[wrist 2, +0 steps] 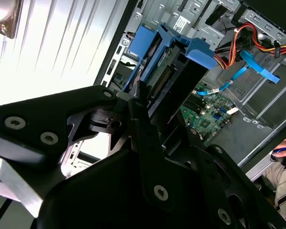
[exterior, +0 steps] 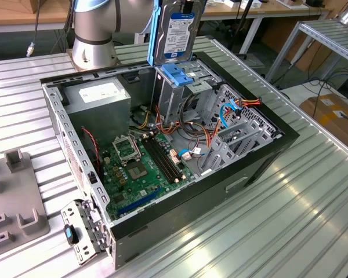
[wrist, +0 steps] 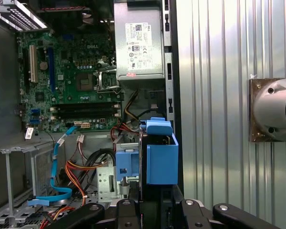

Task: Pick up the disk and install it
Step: 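Pick up the disk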

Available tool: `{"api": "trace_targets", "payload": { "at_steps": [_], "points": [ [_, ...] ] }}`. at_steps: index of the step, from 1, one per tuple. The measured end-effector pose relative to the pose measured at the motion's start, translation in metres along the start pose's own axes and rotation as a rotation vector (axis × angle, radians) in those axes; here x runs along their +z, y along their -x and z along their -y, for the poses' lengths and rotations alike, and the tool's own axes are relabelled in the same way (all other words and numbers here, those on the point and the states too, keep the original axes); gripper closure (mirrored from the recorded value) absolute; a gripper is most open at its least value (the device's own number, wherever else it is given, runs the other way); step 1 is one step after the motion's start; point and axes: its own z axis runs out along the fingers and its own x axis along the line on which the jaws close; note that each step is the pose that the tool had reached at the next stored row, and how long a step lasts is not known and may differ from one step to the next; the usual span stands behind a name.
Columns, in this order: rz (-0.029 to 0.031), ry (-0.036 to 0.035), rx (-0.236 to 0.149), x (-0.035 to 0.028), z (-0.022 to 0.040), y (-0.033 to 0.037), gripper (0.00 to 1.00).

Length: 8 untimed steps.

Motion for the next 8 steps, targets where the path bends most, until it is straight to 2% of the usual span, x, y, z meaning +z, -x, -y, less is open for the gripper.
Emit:
{"api": "trace_targets", "payload": {
  "at_steps": [5,8],
  "points": [
    [0.0,0.0,0.0,0.0,0.0001,0.0,0.65],
    [0.0001,-0.0001,0.0,0.0001,0.0036,0.0001,0.65]
  ]
}}
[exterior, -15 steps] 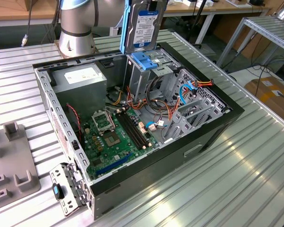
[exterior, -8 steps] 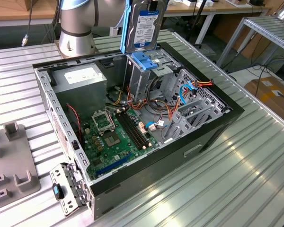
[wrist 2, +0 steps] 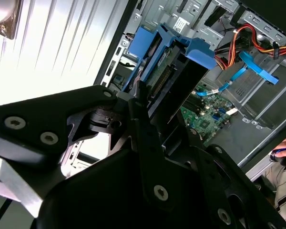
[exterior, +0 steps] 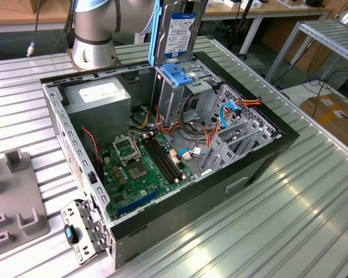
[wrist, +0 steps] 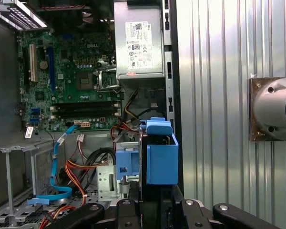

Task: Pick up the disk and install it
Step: 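Pick up the disk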

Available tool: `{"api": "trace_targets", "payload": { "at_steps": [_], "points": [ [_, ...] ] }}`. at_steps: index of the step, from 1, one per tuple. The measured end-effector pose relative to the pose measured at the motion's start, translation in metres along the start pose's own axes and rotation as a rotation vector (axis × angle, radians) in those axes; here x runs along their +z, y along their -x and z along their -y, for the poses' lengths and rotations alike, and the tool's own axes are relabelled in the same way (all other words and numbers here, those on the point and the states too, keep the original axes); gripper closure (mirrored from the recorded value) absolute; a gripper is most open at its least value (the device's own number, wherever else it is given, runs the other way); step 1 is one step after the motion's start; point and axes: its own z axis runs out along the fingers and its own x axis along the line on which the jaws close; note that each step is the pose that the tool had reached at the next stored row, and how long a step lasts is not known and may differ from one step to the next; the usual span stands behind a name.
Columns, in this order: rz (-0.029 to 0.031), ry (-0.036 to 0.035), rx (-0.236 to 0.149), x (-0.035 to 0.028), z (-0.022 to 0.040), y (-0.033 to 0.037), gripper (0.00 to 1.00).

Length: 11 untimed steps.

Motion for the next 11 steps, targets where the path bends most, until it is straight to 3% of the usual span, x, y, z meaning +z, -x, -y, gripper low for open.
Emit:
{"api": "trace_targets", "payload": {
  "at_steps": [11],
  "points": [
    [0.0,0.0,0.0,0.0,0.0044,0.0001,0.65]
  ]
}}
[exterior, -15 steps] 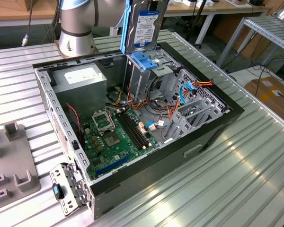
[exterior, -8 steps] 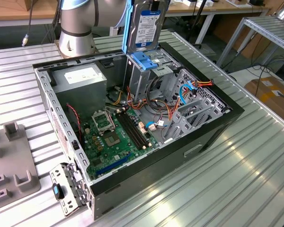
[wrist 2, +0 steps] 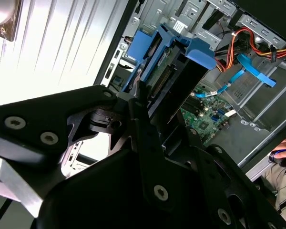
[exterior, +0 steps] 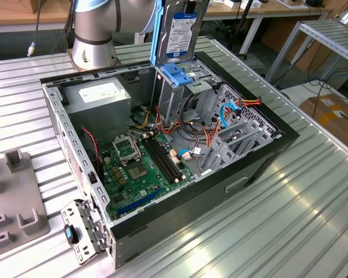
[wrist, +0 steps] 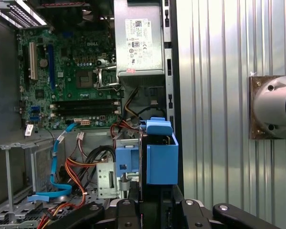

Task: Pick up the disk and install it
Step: 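Pick up the disk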

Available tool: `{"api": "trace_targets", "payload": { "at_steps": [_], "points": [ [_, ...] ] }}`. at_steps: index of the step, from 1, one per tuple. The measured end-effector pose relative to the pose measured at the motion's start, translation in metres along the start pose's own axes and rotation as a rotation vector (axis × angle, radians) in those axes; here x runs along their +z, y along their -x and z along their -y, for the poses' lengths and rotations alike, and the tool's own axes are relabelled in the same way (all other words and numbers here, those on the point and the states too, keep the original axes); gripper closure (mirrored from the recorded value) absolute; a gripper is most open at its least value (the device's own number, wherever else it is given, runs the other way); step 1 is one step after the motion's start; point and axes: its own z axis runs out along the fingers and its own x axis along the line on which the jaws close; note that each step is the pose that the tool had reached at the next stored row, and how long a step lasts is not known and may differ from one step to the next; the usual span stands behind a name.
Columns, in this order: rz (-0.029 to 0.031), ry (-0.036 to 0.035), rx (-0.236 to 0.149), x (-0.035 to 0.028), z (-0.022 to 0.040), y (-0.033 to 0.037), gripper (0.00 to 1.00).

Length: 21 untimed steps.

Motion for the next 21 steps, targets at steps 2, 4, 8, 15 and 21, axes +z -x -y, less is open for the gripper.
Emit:
{"api": "trace_targets", "payload": {
  "at_steps": [2,4,8,15,21],
  "points": [
    [-0.0001,0.0,0.0,0.0,0.0031,0.0002,0.65],
    [-0.0001,0.0,0.0,0.0001,0.0081,0.0004,0.65],
    [-0.0001,0.0,0.0,0.0001,0.0131,0.0006,0.65],
    [-0.0001,0.0,0.0,0.0001,0.015,0.0007,0.65],
    [0.0,0.0,0.0,0.0002,0.0157,0.0007,0.65]
  ]
}}
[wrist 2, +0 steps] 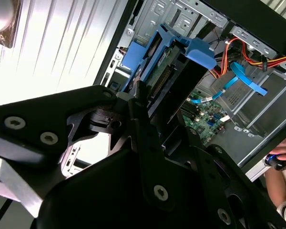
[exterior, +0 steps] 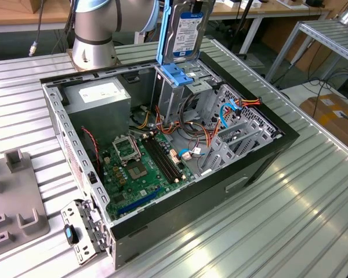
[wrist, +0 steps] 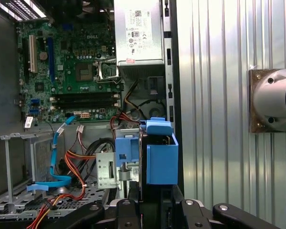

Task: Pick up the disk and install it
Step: 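Pick up the disk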

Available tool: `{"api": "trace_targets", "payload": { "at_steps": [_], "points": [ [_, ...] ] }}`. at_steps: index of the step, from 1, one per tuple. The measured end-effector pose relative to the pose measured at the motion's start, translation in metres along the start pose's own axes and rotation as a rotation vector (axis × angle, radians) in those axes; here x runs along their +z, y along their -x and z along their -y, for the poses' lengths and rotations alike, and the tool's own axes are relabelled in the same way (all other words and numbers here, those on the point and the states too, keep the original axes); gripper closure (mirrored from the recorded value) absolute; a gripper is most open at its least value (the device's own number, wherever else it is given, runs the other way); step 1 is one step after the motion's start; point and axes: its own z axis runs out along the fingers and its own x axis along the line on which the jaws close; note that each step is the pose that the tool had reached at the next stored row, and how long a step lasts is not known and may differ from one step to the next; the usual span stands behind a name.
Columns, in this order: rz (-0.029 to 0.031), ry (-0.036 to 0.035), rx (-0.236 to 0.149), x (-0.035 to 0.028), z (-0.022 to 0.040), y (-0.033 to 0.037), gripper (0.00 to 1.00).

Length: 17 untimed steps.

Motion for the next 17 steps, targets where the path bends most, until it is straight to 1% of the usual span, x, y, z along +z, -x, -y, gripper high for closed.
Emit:
{"api": "trace_targets", "payload": {
  "at_steps": [4,9,11,17],
  "points": [
    [0.0,0.0,0.0,0.0,0.0003,0.0,0.65],
    [-0.0006,0.0,0.0,0.0001,0.0006,-0.0055,0.65],
    [-0.0012,0.0,0.0,0.0001,0.0007,-0.0091,0.65],
    [-0.0019,0.0,0.0,0.0,0.0008,-0.0114,0.65]
  ]
}}
